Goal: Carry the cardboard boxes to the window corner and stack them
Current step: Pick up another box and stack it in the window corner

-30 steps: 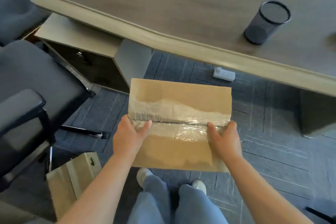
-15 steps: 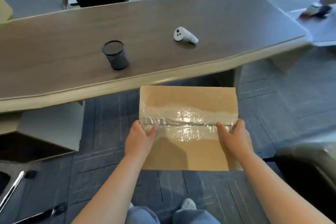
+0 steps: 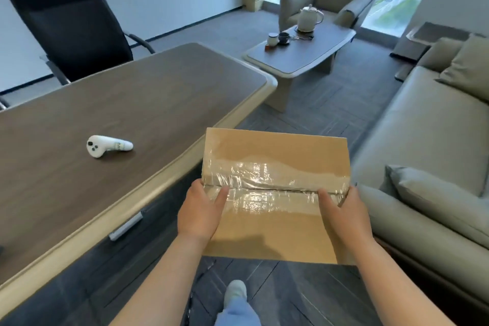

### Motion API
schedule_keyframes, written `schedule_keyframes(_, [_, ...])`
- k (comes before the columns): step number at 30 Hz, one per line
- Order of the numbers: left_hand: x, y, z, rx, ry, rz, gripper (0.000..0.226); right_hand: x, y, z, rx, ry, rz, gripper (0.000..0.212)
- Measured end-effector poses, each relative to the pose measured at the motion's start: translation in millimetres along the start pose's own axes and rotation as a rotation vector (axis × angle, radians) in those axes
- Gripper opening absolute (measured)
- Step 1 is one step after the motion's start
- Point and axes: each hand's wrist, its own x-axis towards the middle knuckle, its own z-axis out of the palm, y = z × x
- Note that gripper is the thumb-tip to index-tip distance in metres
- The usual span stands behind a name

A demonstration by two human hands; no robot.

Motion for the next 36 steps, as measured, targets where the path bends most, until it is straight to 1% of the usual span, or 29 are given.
schedule_keyframes(4, [62.5,51.0,26.0,0.028,-0.065,0.114,0.057,54.0,-10.6,-13.5,-0.002,0.120,0.064,0.055])
schedule_keyframes(10, [150.2,124.1,49.6,0.082,-0.142,0.246,0.064,125.9,-40.8,-31.0,0.039,0.265,0.114,0.054])
schedule_keyframes(13, [187.1,158.7,64.4,0.100,-0.161,0.284,0.066,160.8,-48.1,-36.5,0.072,0.324,0.138,0.055])
schedule_keyframes(17, [232.5,202.0,94.0,0.135,-0.180,0.307,0.064,213.4,-50.6,-47.7,0.099,0.381,0.154,0.051])
schedule_keyframes(23, [297.6,269.8,152.9,0.148,-0.158,0.336,0.062,326.8,-51.1,-70.1,0.111,0.359,0.144,0.049])
schedule_keyframes(27, [333.2,315.4,182.2,0.159,-0.150,0.294,0.072,403.3,-63.3,-90.8,0.105,0.313,0.115,0.050])
schedule_keyframes(32, [379.0,352.2,201.1,0.159,-0.119,0.229,0.071,477.4,-86.4,-102.0,0.104,0.265,0.065,0.047])
schedule_keyframes(36, [421.9,377.2,210.4,0.148,-0.096,0.217,0.070,532.9,-105.1,-97.8,0.109,0.239,0.042,0.051])
